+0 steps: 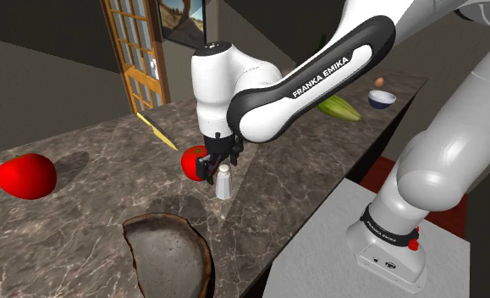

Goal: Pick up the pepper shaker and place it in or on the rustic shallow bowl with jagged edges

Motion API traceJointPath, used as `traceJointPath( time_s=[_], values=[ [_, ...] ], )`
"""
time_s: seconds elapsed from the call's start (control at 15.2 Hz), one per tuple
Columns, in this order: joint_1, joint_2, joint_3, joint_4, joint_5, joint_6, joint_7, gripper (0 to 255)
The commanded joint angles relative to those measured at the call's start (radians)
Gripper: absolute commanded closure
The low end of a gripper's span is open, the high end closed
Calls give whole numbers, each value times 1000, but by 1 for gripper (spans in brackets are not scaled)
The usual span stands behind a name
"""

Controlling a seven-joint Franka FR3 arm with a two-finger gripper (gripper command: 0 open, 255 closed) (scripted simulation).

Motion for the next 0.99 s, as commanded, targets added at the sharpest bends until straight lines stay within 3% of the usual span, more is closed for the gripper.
traceJointPath(
  time_s=[0.0, 0.33, 0.4, 0.92],
  values=[
    [-1, 4, 0, -1, -3, 5, 1, 0],
    [-1, 4, -1, -1, -3, 5, 1, 0],
    [-1, 4, -1, -1, -3, 5, 1, 255],
    [-1, 3, -1, -1, -3, 5, 1, 255]
  ],
)
